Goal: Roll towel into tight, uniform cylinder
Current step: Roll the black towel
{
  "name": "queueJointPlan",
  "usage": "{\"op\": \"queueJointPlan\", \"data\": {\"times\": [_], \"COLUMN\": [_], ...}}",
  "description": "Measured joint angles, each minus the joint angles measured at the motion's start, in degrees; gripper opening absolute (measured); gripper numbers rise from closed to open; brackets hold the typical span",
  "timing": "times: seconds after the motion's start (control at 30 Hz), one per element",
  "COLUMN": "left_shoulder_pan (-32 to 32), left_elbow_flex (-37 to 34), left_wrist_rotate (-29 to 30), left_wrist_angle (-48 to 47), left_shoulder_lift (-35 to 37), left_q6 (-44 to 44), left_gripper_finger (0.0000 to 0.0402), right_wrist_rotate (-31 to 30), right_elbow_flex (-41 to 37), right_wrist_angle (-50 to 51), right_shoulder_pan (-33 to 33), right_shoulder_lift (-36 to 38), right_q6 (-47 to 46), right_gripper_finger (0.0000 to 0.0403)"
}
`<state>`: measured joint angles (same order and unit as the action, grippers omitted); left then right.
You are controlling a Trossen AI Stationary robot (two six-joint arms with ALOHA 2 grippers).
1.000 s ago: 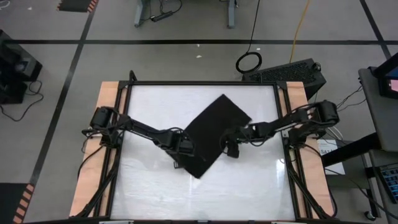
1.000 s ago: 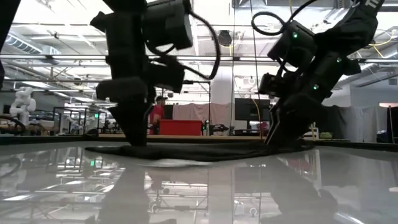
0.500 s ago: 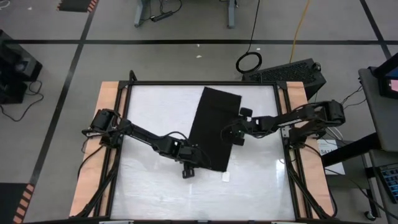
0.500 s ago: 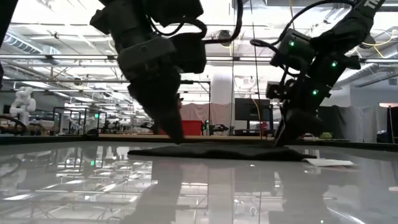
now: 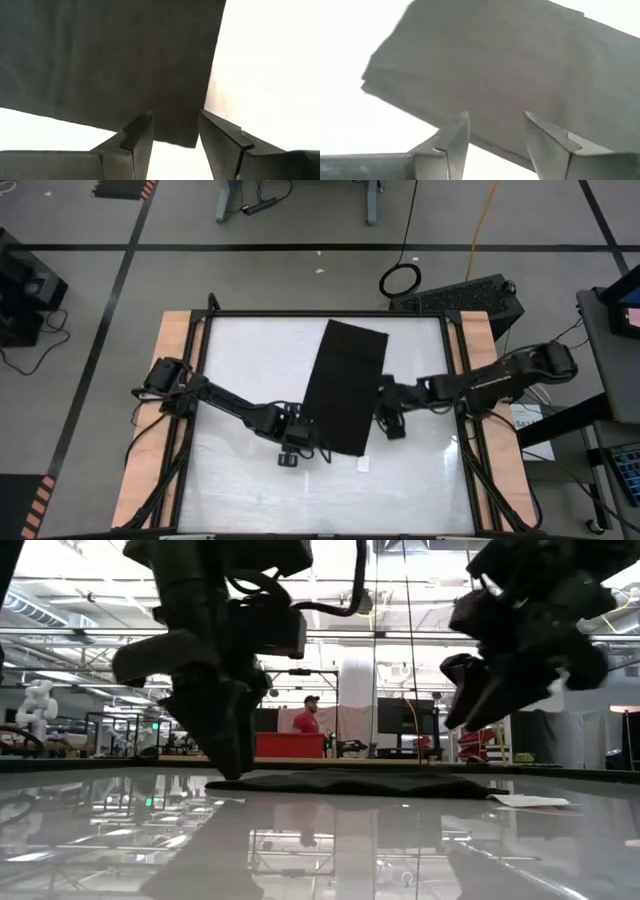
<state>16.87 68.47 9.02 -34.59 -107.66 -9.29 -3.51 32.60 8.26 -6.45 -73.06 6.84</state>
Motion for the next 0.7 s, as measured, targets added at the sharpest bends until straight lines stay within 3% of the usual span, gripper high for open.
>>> {"op": "queueJointPlan", "data": {"times": [0.13, 0.33, 0.53, 0.7], "left_shoulder_pan": [1.5, 3.1, 3.6, 4.0], "left_elbow_flex": [0.0, -0.5, -0.5, -0.5], "left_wrist_rotate": [3.9, 9.3, 9.7, 9.5], "left_wrist_angle": [-0.5, -0.5, 1.6, 1.6], "left_shoulder_lift": [0.0, 0.0, 0.0, 0.0], "left_q6": [3.1, 6.8, 6.9, 8.2], "left_gripper_finger": [0.0162, 0.0162, 0.0162, 0.0162], "right_wrist_rotate": [1.0, 0.9, 0.6, 0.5], "right_elbow_flex": [0.0, 0.0, 0.1, 0.6], "right_wrist_angle": [-2.2, -13.3, -25.5, -26.4], "right_shoulder_pan": [-5.5, -12.9, -16.8, -17.7], "right_shoulder_lift": [-2.5, -7.4, -14.1, -18.5], "right_q6": [0.4, 4.3, 4.3, 3.4], "right_gripper_finger": [0.0176, 0.0176, 0.0176, 0.0176]}}
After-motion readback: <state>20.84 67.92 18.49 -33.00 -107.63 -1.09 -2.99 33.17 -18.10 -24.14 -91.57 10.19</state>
